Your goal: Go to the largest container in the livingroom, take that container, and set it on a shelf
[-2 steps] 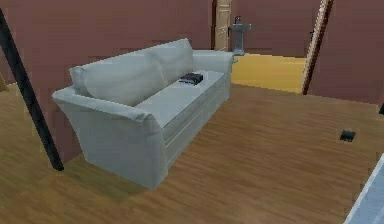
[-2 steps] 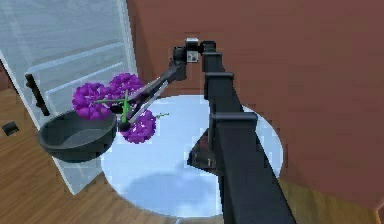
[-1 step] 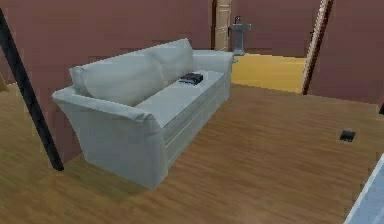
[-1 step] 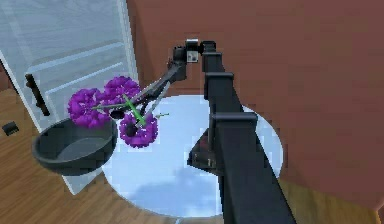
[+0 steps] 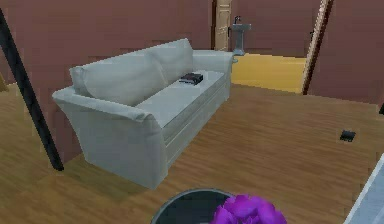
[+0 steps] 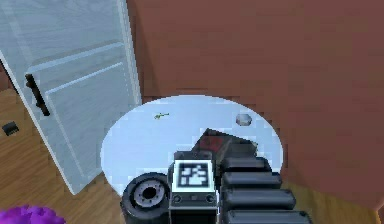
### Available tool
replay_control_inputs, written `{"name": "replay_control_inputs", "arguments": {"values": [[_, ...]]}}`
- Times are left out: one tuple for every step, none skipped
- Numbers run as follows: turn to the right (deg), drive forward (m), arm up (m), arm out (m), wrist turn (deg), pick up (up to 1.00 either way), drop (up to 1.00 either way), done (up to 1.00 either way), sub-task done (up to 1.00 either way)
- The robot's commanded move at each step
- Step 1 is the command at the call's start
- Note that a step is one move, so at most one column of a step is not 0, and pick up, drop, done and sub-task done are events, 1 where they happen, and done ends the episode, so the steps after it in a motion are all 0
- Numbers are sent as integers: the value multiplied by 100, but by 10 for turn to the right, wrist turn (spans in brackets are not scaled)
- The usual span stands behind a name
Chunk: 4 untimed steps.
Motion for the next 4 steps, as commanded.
{"name": "replay_control_inputs", "arguments": {"values": [[240, 0, 0, 0, 0, 0, 0, 0, 0], [0, 100, 0, 0, 0, 0, 0, 0, 0], [30, 0, 0, 0, 0, 0, 0, 0, 0], [0, 55, 0, 0, 0, 0, 0, 0, 0]]}}
